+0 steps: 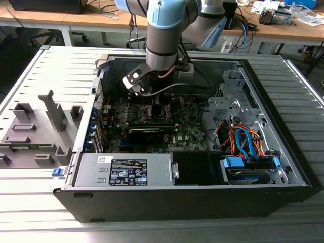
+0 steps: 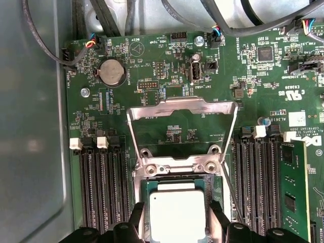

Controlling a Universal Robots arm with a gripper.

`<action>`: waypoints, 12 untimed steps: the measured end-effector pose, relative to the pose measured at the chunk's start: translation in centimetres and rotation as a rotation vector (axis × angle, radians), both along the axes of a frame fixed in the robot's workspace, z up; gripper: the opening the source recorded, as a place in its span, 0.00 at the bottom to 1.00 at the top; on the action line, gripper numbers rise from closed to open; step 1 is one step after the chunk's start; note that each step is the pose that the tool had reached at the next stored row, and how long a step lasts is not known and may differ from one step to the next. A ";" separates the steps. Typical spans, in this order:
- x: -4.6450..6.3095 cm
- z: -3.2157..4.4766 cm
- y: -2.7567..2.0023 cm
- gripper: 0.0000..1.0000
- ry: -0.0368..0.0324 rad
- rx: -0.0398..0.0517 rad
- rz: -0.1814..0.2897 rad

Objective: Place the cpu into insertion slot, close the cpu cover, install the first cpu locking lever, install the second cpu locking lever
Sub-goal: 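Place the cpu into insertion slot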

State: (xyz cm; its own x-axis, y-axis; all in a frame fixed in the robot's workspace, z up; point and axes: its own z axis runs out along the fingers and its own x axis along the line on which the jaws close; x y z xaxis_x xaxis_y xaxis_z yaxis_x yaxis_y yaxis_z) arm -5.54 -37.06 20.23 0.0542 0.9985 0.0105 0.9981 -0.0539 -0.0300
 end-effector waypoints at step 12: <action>0.0 -0.05 -0.55 0.61 0.0001 0.0001 0.002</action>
